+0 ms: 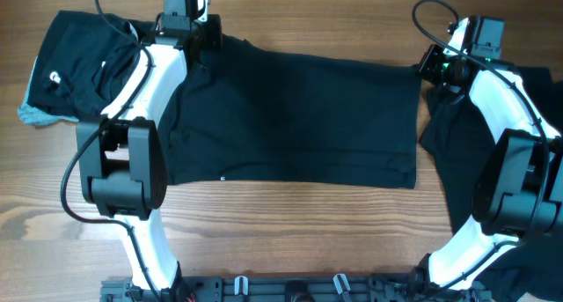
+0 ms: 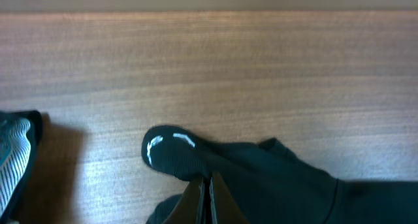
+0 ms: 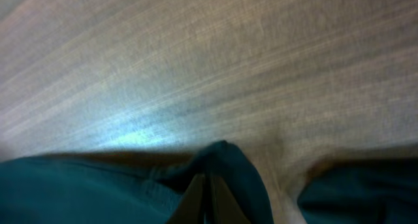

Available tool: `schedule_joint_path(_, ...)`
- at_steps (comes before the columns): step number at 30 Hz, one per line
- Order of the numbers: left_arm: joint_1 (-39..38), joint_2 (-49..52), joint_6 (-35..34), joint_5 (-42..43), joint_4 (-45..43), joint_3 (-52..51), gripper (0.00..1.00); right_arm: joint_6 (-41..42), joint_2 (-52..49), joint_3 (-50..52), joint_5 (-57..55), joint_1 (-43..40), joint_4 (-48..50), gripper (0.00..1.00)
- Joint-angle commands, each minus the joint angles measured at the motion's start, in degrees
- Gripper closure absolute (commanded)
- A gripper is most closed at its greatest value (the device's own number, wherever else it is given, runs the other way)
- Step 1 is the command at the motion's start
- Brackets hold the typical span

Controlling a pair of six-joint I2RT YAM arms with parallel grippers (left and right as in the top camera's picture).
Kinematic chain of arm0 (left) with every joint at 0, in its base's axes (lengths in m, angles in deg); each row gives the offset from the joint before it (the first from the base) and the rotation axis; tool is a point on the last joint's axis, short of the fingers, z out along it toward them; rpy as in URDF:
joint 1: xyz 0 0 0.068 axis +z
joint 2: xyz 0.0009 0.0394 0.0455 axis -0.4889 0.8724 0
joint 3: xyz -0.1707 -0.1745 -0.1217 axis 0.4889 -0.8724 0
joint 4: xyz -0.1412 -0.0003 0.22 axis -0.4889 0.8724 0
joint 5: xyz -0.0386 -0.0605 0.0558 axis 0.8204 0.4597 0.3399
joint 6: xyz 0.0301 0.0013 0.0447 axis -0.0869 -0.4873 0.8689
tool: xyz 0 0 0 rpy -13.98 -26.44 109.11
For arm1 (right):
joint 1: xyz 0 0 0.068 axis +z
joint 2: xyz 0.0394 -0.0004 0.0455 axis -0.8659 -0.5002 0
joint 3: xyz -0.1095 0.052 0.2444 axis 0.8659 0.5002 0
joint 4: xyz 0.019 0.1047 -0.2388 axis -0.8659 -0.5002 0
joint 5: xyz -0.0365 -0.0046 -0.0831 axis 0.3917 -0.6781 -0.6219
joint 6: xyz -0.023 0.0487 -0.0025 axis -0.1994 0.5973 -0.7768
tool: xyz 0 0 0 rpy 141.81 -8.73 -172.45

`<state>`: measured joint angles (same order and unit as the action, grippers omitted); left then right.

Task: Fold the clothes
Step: 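Grasp the top edge corners with both grippers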

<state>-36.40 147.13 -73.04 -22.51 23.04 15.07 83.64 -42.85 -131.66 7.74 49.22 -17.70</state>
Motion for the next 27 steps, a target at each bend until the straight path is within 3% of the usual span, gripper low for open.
schedule_joint_path(1, -0.1, -2.1, 0.1, -1.0, 4.3, 0.3, 0.96, 0.1, 1.0, 0.1, 0.1, -0.1, -3.5, 0.96)
schedule_joint_path(4, -0.1, -3.4, 0.1, -1.2, 15.8, 0.3, 0.96, 0.1, 2.6, 0.1, -0.4, -0.1, -16.6, 0.96)
schedule_joint_path(8, -0.1, -3.4, 0.1, -2.9, 26.8, 0.3, 0.95, 1.6, 2.6, 0.1, -5.0, -0.1, -26.1, 0.96)
schedule_joint_path(9, -0.1, -3.4, 0.1, -2.9, 28.2, 0.3, 0.92, 1.3, 2.6, 0.1, -5.7, -0.1, -26.6, 0.96)
schedule_joint_path(10, -0.1, -3.4, 0.1, -3.1, 28.7, 0.3, 0.8, 1.0, 2.6, 0.1, -5.8, -0.1, -26.6, 0.96)
schedule_joint_path(14, -0.1, -4.8, 0.2, -7.4, 22.8, 0.3, 0.5, 0.2, 2.6, 0.1, -5.7, -0.1, -25.6, 0.96)
schedule_joint_path(17, -0.1, -4.3, 1.5, -7.2, 13.2, 0.3, 0.4, 0.0, 2.6, 0.1, -5.6, -0.1, -25.4, 0.96)
schedule_joint_path(21, 0.2, 0.4, 1.8, -7.1, 8.2, 0.3, 0.38, -0.1, 2.6, 0.1, -5.6, -0.1, -25.1, 0.96)
schedule_joint_path(27, 1.8, 3.9, 1.8, -5.0, 7.7, 0.3, 0.45, -0.1, 2.6, 0.1, -5.6, -0.1, -25.0, 0.96)
